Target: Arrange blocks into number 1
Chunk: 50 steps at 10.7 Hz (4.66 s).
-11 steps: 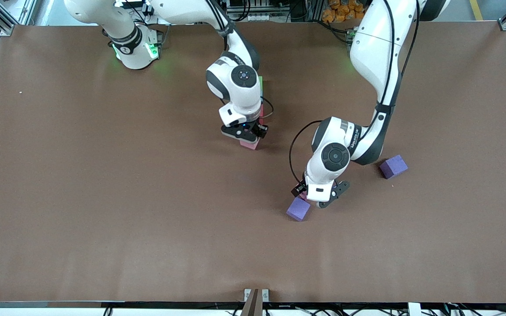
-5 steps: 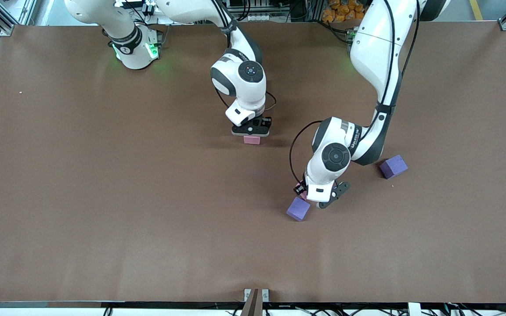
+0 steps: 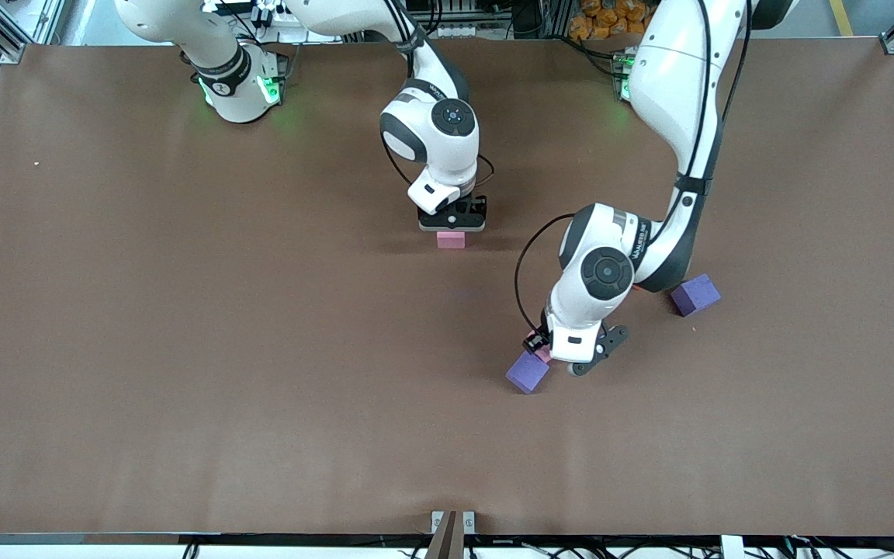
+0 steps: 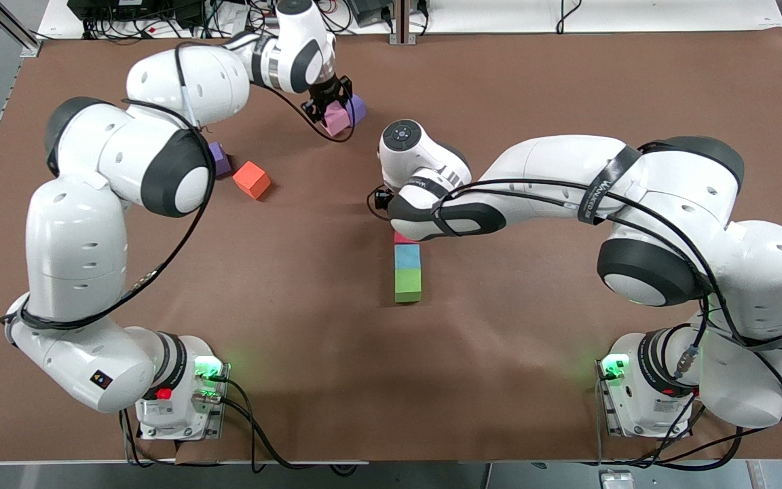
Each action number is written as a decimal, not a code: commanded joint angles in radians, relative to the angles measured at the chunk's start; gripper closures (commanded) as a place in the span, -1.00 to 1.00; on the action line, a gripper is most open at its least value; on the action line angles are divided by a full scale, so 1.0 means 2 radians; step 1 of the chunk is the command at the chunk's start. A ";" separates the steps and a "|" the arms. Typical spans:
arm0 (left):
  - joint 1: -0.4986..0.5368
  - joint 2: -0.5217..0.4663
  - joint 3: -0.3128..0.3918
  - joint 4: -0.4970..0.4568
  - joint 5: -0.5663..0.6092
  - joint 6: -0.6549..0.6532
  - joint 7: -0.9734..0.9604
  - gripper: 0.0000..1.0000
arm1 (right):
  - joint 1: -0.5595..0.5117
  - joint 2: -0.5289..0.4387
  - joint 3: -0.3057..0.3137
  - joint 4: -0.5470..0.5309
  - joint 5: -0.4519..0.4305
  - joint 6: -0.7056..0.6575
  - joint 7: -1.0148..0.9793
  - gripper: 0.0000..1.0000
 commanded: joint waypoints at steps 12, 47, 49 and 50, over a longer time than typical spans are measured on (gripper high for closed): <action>-0.089 -0.042 0.008 -0.006 -0.005 -0.039 0.131 1.00 | -0.340 -0.241 0.042 0.034 -0.006 -0.243 -0.335 -1.00; -0.077 -0.222 0.049 -0.008 0.098 -0.192 0.166 -1.00 | -0.558 -0.229 0.118 0.196 -0.043 -0.409 -0.468 -1.00; -0.006 -0.254 0.031 -0.007 0.102 -0.220 0.195 -1.00 | -0.556 -0.229 0.118 0.196 -0.043 -0.409 -0.468 -1.00; 0.060 -0.265 -0.010 -0.007 0.102 -0.232 0.224 -1.00 | -0.556 -0.229 0.118 0.196 -0.043 -0.409 -0.468 -1.00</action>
